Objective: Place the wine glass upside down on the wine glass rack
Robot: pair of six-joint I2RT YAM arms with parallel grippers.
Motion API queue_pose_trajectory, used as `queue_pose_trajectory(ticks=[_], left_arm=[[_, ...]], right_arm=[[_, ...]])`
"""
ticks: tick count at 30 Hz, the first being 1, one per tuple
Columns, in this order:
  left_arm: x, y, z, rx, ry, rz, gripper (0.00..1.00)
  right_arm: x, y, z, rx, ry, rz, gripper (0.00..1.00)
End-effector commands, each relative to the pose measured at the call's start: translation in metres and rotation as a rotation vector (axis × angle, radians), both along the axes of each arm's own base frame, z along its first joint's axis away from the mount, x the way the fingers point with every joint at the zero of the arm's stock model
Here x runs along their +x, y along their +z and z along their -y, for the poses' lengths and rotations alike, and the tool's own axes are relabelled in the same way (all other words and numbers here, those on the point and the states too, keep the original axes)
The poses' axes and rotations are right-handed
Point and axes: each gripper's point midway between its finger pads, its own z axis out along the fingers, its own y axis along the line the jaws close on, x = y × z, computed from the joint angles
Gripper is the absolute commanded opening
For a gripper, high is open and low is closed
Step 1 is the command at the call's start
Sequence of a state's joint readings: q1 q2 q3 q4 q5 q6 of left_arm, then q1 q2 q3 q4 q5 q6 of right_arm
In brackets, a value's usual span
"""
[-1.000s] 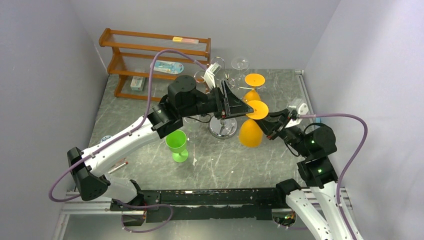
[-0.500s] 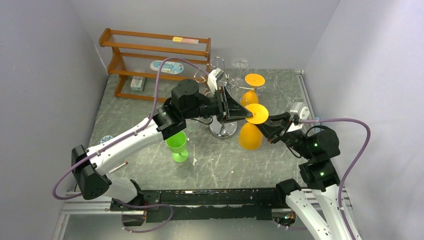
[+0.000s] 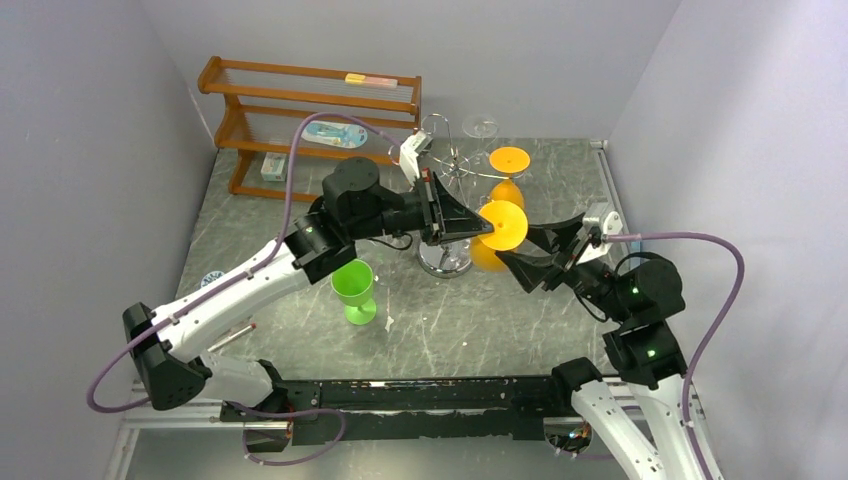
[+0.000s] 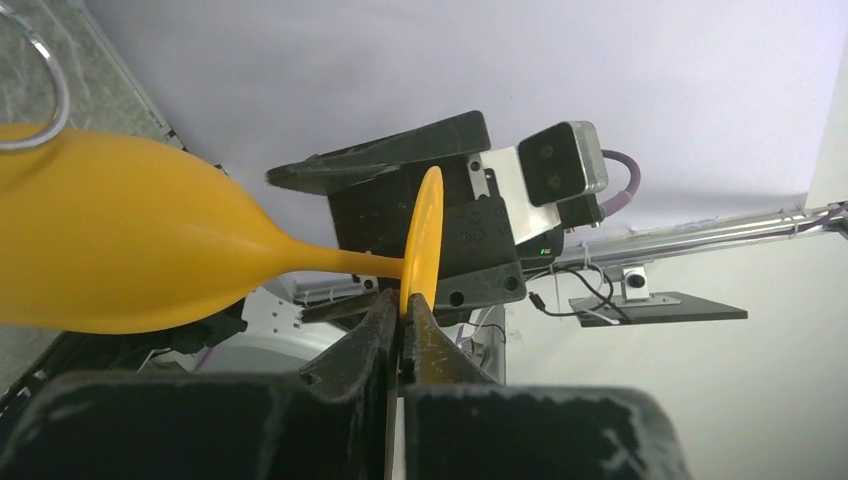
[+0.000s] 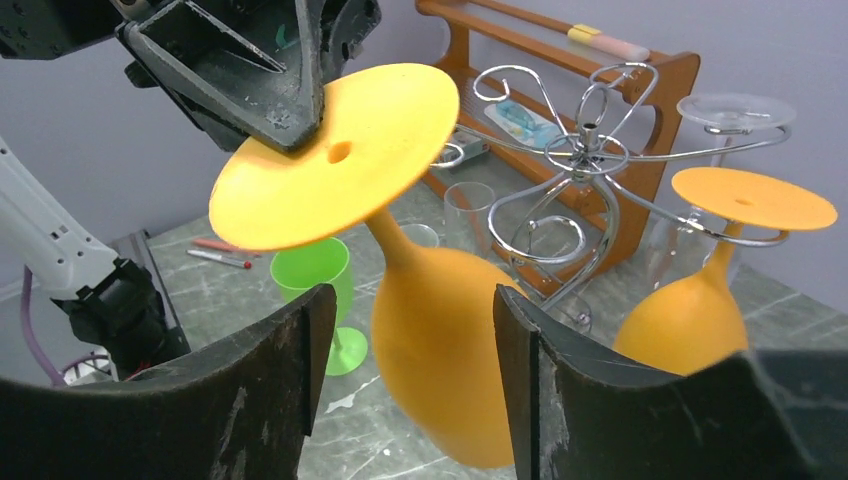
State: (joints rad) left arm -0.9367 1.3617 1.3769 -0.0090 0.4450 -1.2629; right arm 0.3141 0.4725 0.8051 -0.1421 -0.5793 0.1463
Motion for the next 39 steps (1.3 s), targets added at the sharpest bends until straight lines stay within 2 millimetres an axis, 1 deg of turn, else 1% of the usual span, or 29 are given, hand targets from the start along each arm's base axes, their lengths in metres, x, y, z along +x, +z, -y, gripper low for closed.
queue_pose_trajectory(ticks=[1, 3, 6, 10, 13, 17, 20, 22, 25, 31, 33, 35, 37, 39], left_arm=[[-0.001, 0.012, -0.022, 0.016, 0.042, -0.008, 0.05], [-0.001, 0.012, -0.033, 0.037, 0.067, -0.028, 0.05], [0.006, 0.006, -0.050, 0.102, 0.148, -0.053, 0.05], [0.023, -0.004, -0.076, 0.199, 0.285, -0.059, 0.05], [0.041, -0.009, -0.099, 0.253, 0.415, -0.043, 0.05], [0.058, -0.010, -0.129, 0.309, 0.559, -0.013, 0.05], [0.066, -0.005, -0.146, 0.332, 0.640, 0.009, 0.05], [0.074, -0.001, -0.153, 0.337, 0.679, 0.033, 0.05], [0.084, 0.010, -0.156, 0.327, 0.692, 0.052, 0.05], [0.107, 0.013, -0.154, 0.292, 0.692, 0.062, 0.05], [0.114, 0.012, -0.147, 0.269, 0.648, 0.055, 0.05], [0.118, 0.011, -0.136, 0.239, 0.589, 0.055, 0.05], [0.118, 0.007, -0.125, 0.221, 0.535, 0.049, 0.05], [0.121, 0.005, -0.119, 0.209, 0.507, 0.043, 0.05]], right_arm=[[-0.013, 0.018, 0.006, -0.004, -0.011, 0.018, 0.63], [-0.016, 0.024, 0.010, -0.011, -0.026, 0.031, 0.64], [-0.016, 0.030, 0.015, -0.013, -0.058, 0.047, 0.64], [-0.013, 0.037, 0.020, 0.010, -0.097, 0.054, 0.64], [-0.009, 0.040, 0.024, 0.041, -0.128, 0.055, 0.64], [-0.007, 0.043, 0.029, 0.076, -0.165, 0.064, 0.64], [-0.005, 0.042, 0.033, 0.086, -0.192, 0.061, 0.64], [-0.004, 0.042, 0.035, 0.089, -0.205, 0.060, 0.64], [-0.004, 0.042, 0.036, 0.098, -0.212, 0.058, 0.64], [-0.003, 0.041, 0.038, 0.106, -0.222, 0.052, 0.64], [-0.003, 0.041, 0.038, 0.106, -0.224, 0.052, 0.64], [-0.002, 0.040, 0.038, 0.104, -0.224, 0.049, 0.64], [-0.002, 0.039, 0.038, 0.105, -0.223, 0.047, 0.64], [-0.001, 0.038, 0.037, 0.105, -0.222, 0.043, 0.64]])
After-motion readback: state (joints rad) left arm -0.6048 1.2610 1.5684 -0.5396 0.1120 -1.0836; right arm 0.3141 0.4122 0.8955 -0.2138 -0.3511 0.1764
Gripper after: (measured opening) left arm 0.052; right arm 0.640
